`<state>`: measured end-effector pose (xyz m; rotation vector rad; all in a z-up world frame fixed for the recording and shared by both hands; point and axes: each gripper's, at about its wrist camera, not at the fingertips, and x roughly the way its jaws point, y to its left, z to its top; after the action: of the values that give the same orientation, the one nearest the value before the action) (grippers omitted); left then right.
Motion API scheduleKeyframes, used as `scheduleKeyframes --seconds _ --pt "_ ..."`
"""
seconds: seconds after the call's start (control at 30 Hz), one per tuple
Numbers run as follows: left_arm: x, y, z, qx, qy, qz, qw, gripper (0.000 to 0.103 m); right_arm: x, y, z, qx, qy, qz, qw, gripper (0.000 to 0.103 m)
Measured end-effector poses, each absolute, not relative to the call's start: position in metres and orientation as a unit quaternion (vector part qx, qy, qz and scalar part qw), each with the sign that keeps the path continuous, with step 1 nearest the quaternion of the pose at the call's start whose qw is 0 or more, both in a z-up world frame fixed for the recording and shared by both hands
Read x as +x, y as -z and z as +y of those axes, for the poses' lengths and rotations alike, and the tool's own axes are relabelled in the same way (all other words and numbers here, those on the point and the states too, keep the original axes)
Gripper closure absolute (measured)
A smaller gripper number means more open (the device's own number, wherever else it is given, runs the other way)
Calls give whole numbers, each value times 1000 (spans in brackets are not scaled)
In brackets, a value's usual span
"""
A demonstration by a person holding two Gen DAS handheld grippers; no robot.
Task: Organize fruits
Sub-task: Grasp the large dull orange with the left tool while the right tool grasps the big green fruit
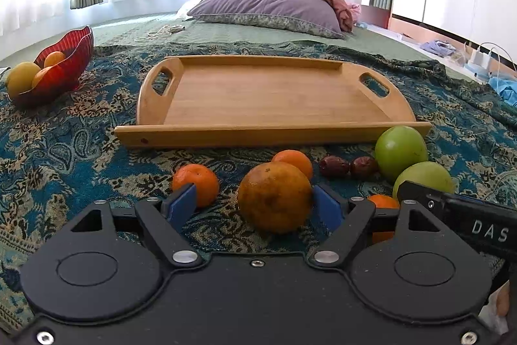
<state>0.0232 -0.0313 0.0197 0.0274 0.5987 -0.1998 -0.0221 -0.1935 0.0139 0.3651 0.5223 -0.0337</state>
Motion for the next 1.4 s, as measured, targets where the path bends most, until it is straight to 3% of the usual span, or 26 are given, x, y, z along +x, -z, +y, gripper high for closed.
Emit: scheduleKeyframes --seconds 0.37,0.5,1.13,1.23,1.4 --pt "19 -15 -46 55 115 270 954 28 -13 -12 -198 205 15 263 943 39" --pt "13 -16 -45 48 126 270 953 54 -14 -12 -200 210 15 263 941 42" --pt "-16 -19 -41 54 139 260 954 54 -43 -19 -189 126 28 245 961 42" --pt "-11 -15 -43 54 140 256 955 49 -42 -21 -189 122 30 241 962 42" --pt "2 -6 -42 41 131 272 952 49 -40 -20 -190 116 30 240 963 42"
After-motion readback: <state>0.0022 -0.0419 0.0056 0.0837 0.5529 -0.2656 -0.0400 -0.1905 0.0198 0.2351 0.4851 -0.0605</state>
